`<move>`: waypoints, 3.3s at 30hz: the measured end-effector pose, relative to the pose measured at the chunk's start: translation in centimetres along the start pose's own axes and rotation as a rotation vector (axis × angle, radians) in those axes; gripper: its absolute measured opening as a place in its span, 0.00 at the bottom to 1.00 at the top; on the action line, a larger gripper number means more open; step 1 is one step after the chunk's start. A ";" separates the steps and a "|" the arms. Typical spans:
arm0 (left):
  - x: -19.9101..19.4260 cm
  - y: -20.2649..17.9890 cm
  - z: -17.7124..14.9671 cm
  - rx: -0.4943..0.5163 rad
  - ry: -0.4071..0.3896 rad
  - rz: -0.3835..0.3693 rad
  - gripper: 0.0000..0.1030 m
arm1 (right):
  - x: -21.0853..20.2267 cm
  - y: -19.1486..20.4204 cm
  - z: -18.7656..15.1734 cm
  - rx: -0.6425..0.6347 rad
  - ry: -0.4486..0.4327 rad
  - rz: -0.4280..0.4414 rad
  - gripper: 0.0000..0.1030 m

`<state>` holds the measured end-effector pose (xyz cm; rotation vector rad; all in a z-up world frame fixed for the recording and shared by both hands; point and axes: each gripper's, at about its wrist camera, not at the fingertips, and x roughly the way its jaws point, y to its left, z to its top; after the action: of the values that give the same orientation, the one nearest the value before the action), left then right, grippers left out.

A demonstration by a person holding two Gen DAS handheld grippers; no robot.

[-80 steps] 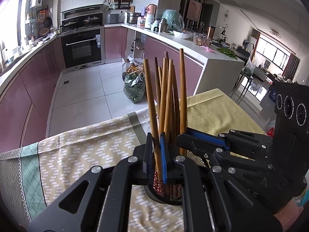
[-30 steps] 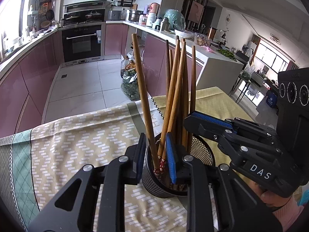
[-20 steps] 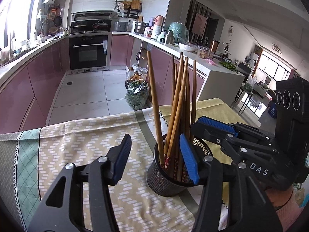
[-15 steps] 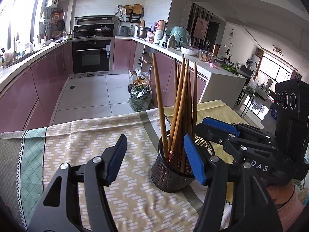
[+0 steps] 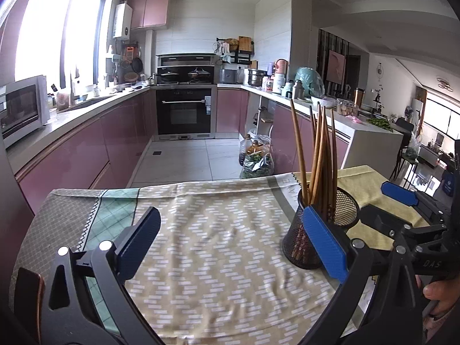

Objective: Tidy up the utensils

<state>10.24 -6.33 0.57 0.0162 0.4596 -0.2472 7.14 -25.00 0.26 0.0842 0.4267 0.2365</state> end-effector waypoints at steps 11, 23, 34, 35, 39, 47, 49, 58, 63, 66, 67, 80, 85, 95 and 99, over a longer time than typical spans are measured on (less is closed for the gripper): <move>-4.7 1.8 -1.3 -0.013 -0.119 0.123 0.95 | -2.6 3.3 -1.5 -0.076 -0.094 -0.042 0.94; -8.5 2.4 -2.4 0.005 -0.220 0.163 0.95 | -4.2 4.1 -1.4 -0.037 -0.141 -0.033 0.94; -9.4 2.8 -2.7 -0.008 -0.242 0.163 0.95 | -4.6 4.5 -1.6 -0.034 -0.153 -0.028 0.94; -9.4 2.7 -2.7 -0.009 -0.242 0.163 0.95 | -4.6 4.5 -1.6 -0.035 -0.152 -0.029 0.94; -9.4 2.8 -2.9 -0.012 -0.248 0.166 0.95 | -4.7 4.5 -1.6 -0.032 -0.153 -0.032 0.94; -9.8 2.6 -3.3 -0.010 -0.254 0.173 0.95 | -5.0 4.6 -1.7 -0.029 -0.166 -0.031 0.94; -9.9 2.6 -3.3 -0.010 -0.256 0.177 0.95 | -5.0 4.8 -1.7 -0.030 -0.169 -0.031 0.94; -10.1 2.5 -3.4 -0.009 -0.259 0.184 0.95 | -5.2 4.9 -1.8 -0.030 -0.175 -0.030 0.94; -10.2 2.5 -3.5 -0.012 -0.264 0.187 0.95 | -5.2 5.0 -1.8 -0.028 -0.174 -0.022 0.94; -10.4 2.4 -3.5 -0.012 -0.265 0.186 0.95 | -5.2 5.0 -1.8 -0.025 -0.175 -0.021 0.94; -10.4 2.4 -3.5 -0.012 -0.266 0.186 0.95 | -5.3 4.9 -1.8 -0.024 -0.176 -0.021 0.94; -10.5 2.3 -3.5 -0.016 -0.262 0.185 0.95 | -5.3 4.9 -1.7 -0.020 -0.176 -0.023 0.94; -10.4 2.2 -3.5 -0.014 -0.260 0.182 0.95 | -5.2 4.8 -1.7 -0.020 -0.173 -0.021 0.94; -10.4 2.0 -3.5 -0.018 -0.262 0.186 0.95 | -5.2 4.7 -1.7 -0.016 -0.172 -0.021 0.94; -10.3 2.0 -3.4 -0.020 -0.261 0.187 0.95 | -5.2 4.7 -1.7 -0.015 -0.172 -0.020 0.94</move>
<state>0.31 -1.73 1.96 0.0075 0.1989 -0.0589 0.89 -21.68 1.43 0.0843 0.2544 0.2110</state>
